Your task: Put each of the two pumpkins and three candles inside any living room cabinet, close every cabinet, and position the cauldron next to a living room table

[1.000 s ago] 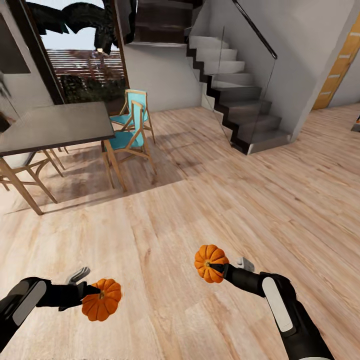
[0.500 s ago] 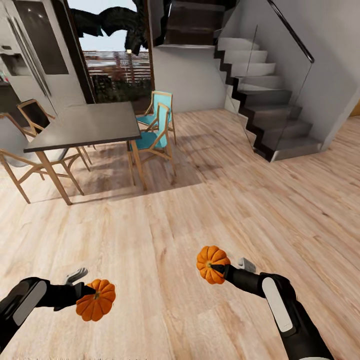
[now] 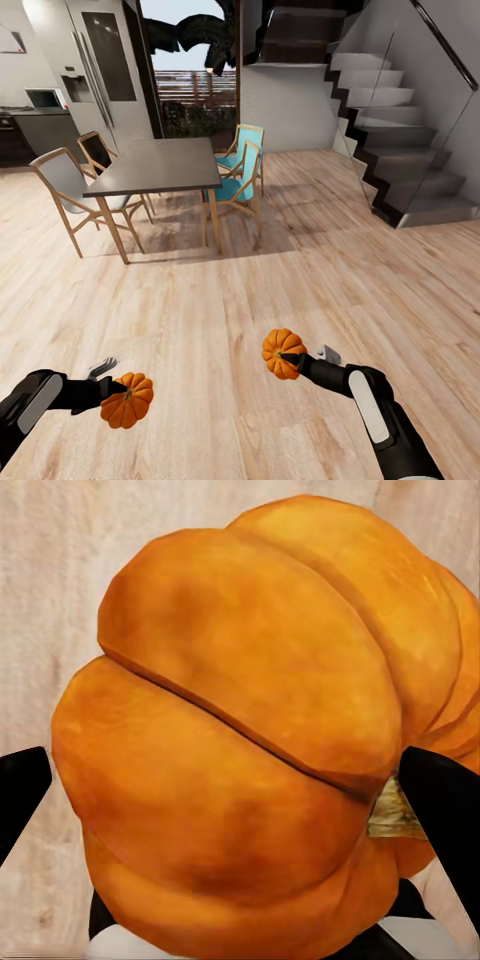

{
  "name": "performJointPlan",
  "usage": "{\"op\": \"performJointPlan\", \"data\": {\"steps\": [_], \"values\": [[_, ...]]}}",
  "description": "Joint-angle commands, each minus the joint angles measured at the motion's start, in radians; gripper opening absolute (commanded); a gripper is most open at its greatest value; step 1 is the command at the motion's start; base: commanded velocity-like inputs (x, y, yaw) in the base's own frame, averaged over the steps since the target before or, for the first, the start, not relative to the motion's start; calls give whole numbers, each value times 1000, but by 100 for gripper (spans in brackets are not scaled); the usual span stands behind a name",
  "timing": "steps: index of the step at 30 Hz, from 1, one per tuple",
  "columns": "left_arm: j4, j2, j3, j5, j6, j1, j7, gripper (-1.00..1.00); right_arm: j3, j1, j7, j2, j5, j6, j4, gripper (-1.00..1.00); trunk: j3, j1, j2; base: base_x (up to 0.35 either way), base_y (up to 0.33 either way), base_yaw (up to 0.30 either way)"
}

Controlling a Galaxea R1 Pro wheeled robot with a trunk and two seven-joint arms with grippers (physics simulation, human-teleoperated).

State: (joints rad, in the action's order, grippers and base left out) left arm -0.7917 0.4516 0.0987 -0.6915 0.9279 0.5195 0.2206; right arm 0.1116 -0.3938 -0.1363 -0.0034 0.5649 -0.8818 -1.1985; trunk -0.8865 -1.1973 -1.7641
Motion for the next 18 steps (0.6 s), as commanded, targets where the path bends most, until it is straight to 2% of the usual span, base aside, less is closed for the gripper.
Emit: {"op": "performJointPlan", "data": {"steps": [1, 6, 10, 18], "values": [[0, 1, 3, 2, 2, 1, 8, -100, 2, 0, -9, 0, 2, -6, 0, -100, 3, 4, 7, 0, 0, 291], [0, -8, 3, 3, 2, 1, 8, -100, -1, 0, -10, 0, 1, -6, 16, -100, 20, 23, 42, 0, 0, 290], [0, -11, 3, 3, 2, 1, 8, -100, -33, -2, -11, 0, 3, -6, 35, -100, 33, 39, 70, 0, 0, 291], [0, -11, 3, 3, 2, 1, 3, -100, -39, -2, -19, -1, 10, -4, 34, -100, 58, 69, 126, 0, 0, 291]]}}
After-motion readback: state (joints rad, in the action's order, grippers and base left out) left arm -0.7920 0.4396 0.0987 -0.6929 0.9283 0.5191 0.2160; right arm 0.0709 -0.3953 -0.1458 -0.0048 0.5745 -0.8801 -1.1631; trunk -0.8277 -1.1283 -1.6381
